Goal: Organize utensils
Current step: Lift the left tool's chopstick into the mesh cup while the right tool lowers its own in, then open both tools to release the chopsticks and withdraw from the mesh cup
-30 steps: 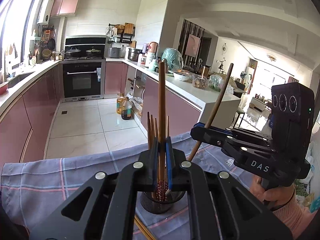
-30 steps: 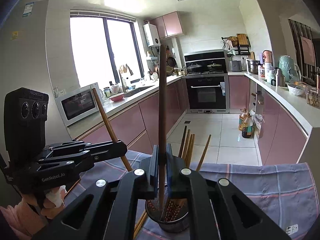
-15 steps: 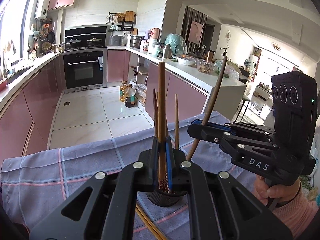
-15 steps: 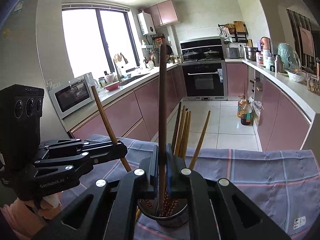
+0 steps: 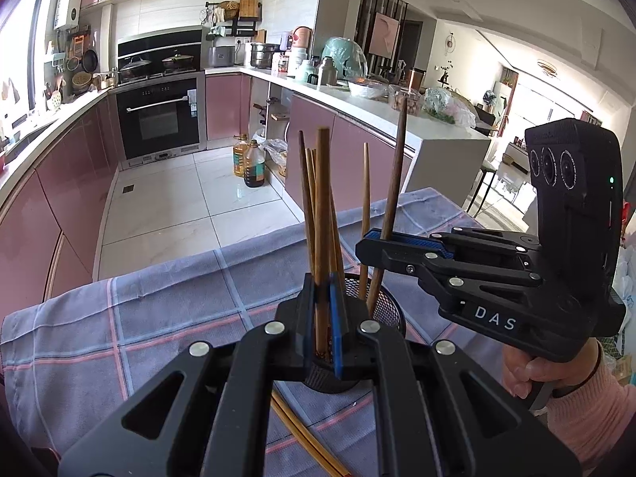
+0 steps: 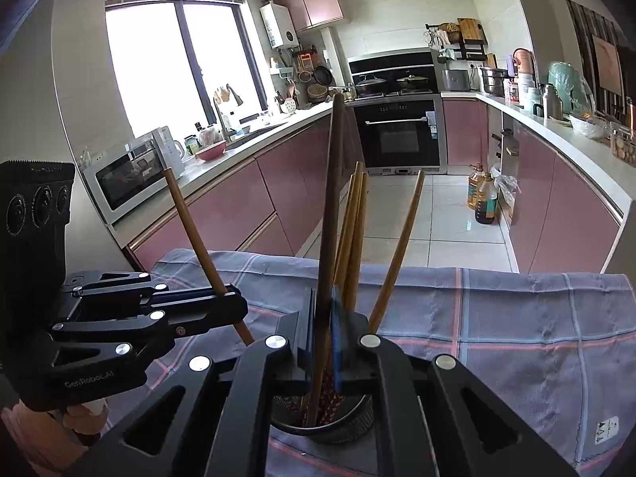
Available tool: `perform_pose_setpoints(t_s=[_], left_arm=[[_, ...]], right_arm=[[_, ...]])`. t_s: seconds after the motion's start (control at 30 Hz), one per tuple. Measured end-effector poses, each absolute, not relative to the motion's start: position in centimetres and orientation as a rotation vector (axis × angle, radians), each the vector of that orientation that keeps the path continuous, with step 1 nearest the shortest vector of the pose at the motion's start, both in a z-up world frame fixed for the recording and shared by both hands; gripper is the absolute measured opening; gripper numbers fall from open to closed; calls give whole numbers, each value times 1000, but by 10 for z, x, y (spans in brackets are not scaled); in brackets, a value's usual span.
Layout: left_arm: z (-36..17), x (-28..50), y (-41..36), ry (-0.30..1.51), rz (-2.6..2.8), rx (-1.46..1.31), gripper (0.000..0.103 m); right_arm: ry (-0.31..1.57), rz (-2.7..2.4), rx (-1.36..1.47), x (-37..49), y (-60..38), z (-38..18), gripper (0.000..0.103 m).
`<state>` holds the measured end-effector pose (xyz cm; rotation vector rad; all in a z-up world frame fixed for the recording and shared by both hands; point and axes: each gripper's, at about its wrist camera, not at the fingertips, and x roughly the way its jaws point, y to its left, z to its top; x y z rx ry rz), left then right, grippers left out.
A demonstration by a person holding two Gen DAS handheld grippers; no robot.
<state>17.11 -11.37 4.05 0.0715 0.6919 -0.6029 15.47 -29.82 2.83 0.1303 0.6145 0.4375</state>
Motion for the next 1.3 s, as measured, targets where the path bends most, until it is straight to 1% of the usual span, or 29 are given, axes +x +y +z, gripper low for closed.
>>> perform_pose_setpoints(t_s=[0.37,0.8,0.9,0.97,1.0,1.03,1.07,1.17,1.2,1.23,1.3], left_arm=[[31,198,-116,727,-590,40,8],[14,200,-115,747,-577,17,8],[12,197,-108,743,-574,-10,12],[12,193,-102,727,-562,-18,14],[12,189,-99,713,-555,-19,17],[14,184,-95,696,-548,-19,22],[15,179,-92,680,-540,-18,25],[16,163,-79,636,-521,-26,37],[15,158,-74,627,-509,-28,47],[14,153,-69,616,-495,-29,50],[10,143,-60,609,-475,-25,52]], right_arm=[[640,417,159,168,-300,20,7],[648,405,180,171,-304,18,8],[643,407,180,168,-304,19,9],[636,411,176,164,-303,20,14],[631,414,174,161,-303,21,19],[625,422,173,157,-302,23,23],[615,435,169,152,-301,24,24],[581,463,144,132,-301,31,33],[570,476,138,124,-303,33,37],[557,491,131,116,-303,36,42],[536,520,119,101,-303,40,47]])
